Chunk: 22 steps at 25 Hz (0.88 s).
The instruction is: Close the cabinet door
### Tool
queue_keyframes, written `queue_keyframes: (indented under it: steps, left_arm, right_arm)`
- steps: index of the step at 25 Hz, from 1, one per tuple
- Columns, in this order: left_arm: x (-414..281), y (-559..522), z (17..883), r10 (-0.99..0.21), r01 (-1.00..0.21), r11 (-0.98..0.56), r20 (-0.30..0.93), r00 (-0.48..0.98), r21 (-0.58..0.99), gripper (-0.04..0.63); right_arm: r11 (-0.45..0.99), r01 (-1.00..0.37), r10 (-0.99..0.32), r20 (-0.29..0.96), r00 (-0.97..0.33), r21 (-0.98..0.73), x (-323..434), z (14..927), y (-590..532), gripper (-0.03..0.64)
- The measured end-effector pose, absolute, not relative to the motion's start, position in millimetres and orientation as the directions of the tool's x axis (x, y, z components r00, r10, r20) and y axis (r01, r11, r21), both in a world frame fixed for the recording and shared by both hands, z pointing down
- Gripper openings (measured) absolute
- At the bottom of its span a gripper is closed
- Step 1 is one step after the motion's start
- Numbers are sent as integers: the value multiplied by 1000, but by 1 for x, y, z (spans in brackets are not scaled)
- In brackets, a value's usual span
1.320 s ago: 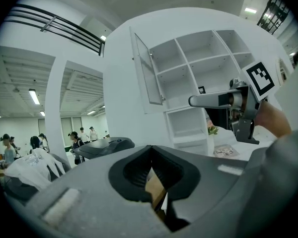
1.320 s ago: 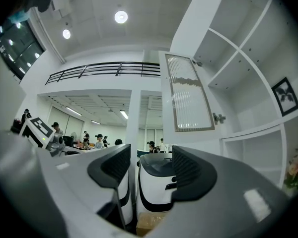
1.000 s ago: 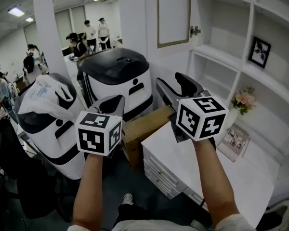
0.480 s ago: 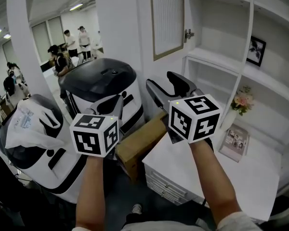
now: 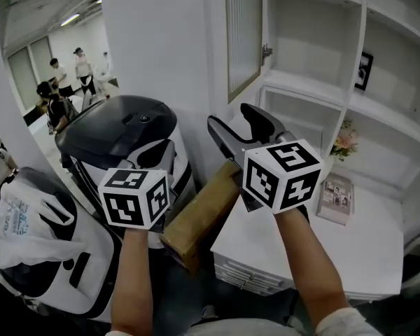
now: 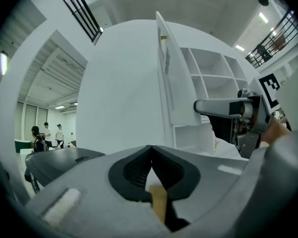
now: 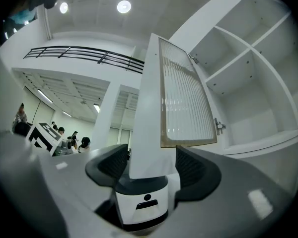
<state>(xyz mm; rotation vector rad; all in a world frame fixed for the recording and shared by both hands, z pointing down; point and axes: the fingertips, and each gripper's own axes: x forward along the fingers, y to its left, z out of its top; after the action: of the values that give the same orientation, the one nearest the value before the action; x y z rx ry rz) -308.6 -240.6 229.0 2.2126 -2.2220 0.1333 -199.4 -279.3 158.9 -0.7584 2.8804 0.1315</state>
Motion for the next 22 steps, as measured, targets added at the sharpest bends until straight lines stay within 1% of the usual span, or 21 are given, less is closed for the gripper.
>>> queue_keyframes:
  steps: [8,15,22]
  left_arm:
    - [-318,-267,224,-991,-990,-121,56,118,-70,0]
    - [-322,-282,214,-976,-973,-219,23,218,-69,0]
    - [-319,-290,206,-961,-960,-275,-9,275,-57,0]
  right_arm:
    - [823,-567,-551,-190,-813,38,-215,153,-289,297]
    - [771,-636,-620,-192,-761,28,-221,152,-298,298]
    - [746,-666,-652,-191,-734,14,-223,152,-301,287]
